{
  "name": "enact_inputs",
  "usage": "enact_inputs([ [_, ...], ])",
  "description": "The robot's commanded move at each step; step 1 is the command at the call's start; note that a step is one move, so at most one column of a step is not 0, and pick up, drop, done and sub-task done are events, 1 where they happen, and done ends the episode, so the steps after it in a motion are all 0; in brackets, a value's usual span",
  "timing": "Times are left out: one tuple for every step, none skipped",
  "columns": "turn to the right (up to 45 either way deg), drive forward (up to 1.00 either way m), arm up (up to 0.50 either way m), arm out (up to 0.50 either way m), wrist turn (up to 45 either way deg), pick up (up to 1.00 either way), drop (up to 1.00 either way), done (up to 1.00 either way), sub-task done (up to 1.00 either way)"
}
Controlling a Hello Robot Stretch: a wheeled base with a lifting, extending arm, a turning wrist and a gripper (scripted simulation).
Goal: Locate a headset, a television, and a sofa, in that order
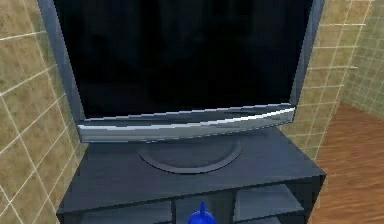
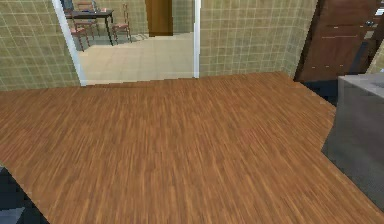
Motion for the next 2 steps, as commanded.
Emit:
enact_inputs([
  [45.0,0.0,0.0,0.0,0.0,0.0,0.0,0.0,0.0],
  [45.0,0.0,0.0,0.0,0.0,0.0,0.0,0.0,0.0],
])
